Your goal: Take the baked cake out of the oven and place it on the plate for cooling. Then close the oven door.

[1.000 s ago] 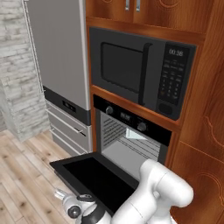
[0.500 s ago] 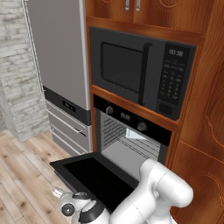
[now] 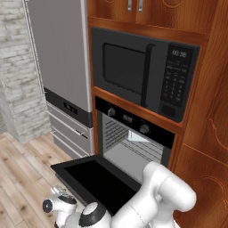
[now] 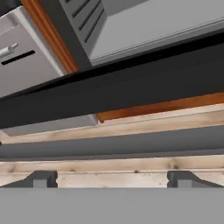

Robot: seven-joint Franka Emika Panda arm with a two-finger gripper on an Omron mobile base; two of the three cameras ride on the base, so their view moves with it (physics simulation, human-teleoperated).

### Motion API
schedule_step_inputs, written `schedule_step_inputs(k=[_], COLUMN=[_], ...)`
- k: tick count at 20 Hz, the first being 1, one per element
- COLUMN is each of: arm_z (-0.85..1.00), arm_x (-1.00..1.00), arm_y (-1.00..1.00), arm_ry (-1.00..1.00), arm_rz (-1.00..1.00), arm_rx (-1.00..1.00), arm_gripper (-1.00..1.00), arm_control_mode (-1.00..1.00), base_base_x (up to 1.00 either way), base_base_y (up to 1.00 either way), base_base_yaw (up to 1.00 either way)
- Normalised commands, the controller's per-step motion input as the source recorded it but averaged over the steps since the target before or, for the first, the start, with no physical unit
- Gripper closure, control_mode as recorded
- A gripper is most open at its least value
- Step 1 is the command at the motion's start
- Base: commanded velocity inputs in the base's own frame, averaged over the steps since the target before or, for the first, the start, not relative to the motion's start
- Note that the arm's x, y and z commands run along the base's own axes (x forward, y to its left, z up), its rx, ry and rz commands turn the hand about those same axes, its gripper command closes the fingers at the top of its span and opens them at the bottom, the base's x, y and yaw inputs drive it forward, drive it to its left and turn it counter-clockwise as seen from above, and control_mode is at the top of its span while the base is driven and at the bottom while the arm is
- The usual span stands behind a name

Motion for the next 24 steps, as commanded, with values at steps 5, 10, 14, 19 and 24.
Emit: schedule_step_inputs(k=[5,10,14,19,24], arm_z=[-0.92,-0.96,-0.96,-0.97,-0.90], arm_x=[0.00,0.00,0.00,0.00,-0.04], arm_y=[0.00,0.17,0.47,0.36,0.27], arm_ry=[-0.03,-0.01,0.00,-0.03,0.00], arm_rz=[-0.38,-0.24,-0.06,0.00,0.00], arm_rx=[-0.28,-0.30,-0.32,-0.24,-0.19], arm_gripper=[-1.00,-1.00,-1.00,-1.00,-1.00], arm_control_mode=[-1.00,-1.00,-1.00,-1.00,-1.00], base_base_x=[0.00,0.00,0.00,0.00,0.00], base_base_y=[0.00,0.00,0.00,0.00,0.00], base_base_yaw=[0.00,0.00,0.00,0.00,0.00])
